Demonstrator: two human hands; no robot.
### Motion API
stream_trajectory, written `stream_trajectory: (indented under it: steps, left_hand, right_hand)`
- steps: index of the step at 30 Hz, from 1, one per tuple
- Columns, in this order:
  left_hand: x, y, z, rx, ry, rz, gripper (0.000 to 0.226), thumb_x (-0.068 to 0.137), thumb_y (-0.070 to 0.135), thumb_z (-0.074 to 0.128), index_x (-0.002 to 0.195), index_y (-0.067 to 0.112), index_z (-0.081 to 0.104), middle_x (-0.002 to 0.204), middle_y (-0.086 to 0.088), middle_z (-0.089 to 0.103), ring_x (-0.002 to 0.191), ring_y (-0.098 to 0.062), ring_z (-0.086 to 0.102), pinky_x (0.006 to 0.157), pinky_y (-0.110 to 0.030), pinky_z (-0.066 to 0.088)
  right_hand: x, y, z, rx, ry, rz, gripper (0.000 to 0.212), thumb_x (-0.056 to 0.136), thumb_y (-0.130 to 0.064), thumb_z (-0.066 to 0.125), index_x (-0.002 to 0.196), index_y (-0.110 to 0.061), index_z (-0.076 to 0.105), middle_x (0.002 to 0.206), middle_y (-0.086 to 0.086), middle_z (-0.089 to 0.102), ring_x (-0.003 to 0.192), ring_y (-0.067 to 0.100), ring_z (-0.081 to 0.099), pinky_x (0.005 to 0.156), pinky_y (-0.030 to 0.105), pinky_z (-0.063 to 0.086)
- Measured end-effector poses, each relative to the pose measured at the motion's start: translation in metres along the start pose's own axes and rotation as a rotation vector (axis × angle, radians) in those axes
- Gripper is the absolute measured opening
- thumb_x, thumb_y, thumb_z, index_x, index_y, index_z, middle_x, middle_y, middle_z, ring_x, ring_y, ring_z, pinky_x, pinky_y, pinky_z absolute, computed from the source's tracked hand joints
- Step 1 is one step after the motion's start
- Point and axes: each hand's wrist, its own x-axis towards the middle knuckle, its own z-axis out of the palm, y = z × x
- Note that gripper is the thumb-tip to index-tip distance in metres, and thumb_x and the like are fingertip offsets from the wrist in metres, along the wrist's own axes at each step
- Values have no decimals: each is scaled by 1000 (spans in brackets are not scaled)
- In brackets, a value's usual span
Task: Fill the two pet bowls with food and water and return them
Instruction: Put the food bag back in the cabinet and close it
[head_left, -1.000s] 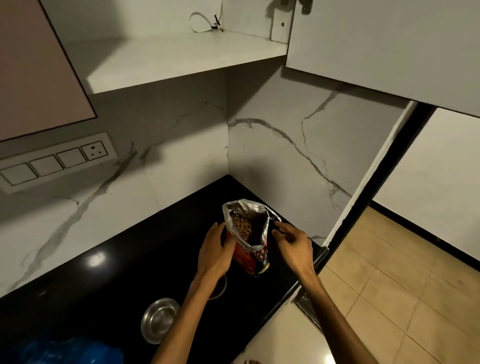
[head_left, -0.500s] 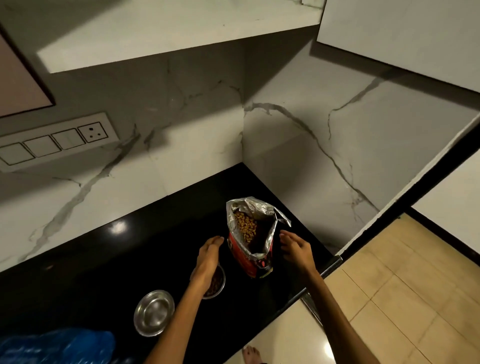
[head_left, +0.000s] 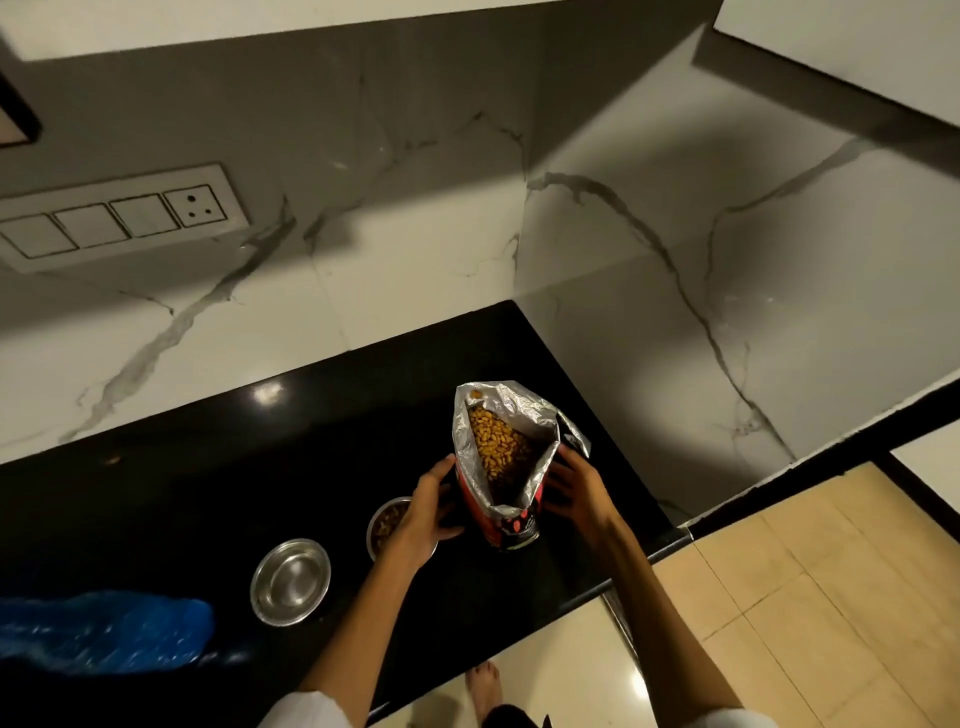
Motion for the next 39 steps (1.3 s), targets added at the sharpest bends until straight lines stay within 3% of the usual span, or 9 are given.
stream_trajectory:
  steps: [5, 9, 17, 20, 24, 28, 31, 35, 39]
  left_hand:
    - [6, -9, 8, -32, -13, 7, 69, 78, 70, 63, 134, 30, 62, 132, -8, 65, 123, -31, 59, 103, -60, 48]
    - [6, -13, 13, -118, -21, 1, 62, 82, 68, 62, 133, 32, 62, 132, -9, 64, 122, -33, 59, 95, -58, 53]
    - [10, -18, 19, -164, -30, -17, 69, 78, 73, 62, 132, 30, 66, 136, -10, 65, 128, -35, 56, 108, -65, 42]
    - [9, -19, 22, -165, -40, -26, 72, 82, 74, 57, 136, 27, 63, 140, -10, 63, 131, -36, 54, 112, -64, 39]
    - [5, -19, 22, -127, -38, -25, 72, 84, 77, 49, 131, 25, 67, 136, -8, 66, 128, -33, 57, 112, -62, 40]
    - [-1, -18, 21, -101, -33, -14, 71, 77, 77, 53, 125, 27, 69, 131, -7, 69, 125, -31, 59, 111, -61, 42]
    - [-7, -18, 22, -96, -19, -14, 69, 80, 74, 54, 128, 26, 68, 131, -8, 69, 125, -31, 59, 110, -60, 44]
    - [-16, -18, 21, -77, -15, -1, 74, 73, 76, 55, 125, 26, 70, 128, -7, 70, 123, -30, 60, 109, -58, 45]
    - [-29, -15, 21, -51, -27, 19, 77, 69, 78, 54, 125, 28, 70, 128, -6, 70, 123, -30, 60, 109, -59, 44]
  right_hand:
    - [6, 0, -2, -1, -82, 21, 50, 103, -50, 47, 146, -27, 55, 140, 5, 63, 131, 30, 58, 114, 60, 42]
    - [9, 1, -1, 20, -121, 31, 45, 104, -48, 43, 140, -26, 60, 139, 6, 64, 129, 31, 58, 108, 56, 45]
    - [11, 1, 0, 29, -130, 60, 47, 107, -41, 35, 144, -23, 58, 145, 13, 59, 135, 37, 52, 117, 64, 35]
    - [7, -1, 2, -3, -148, 47, 42, 105, -47, 36, 134, -30, 61, 145, 10, 59, 134, 33, 53, 117, 65, 35]
    - [1, -1, 3, -38, -173, 19, 49, 85, -57, 40, 125, -37, 59, 132, -4, 61, 124, 21, 56, 114, 63, 39]
    - [-4, 1, 5, -35, -166, 8, 36, 98, -53, 40, 123, -36, 60, 130, -2, 62, 121, 20, 58, 108, 58, 45]
    - [-12, 0, 7, -35, -165, 1, 52, 84, -57, 42, 126, -35, 61, 130, -2, 64, 121, 22, 59, 104, 55, 46]
    - [-18, 4, 10, -43, -159, -19, 61, 99, -56, 38, 150, -24, 50, 147, 8, 57, 132, 31, 54, 112, 62, 42]
    - [-30, 3, 14, -23, -129, -11, 70, 88, -62, 44, 148, -27, 52, 146, 6, 59, 128, 28, 58, 93, 48, 51]
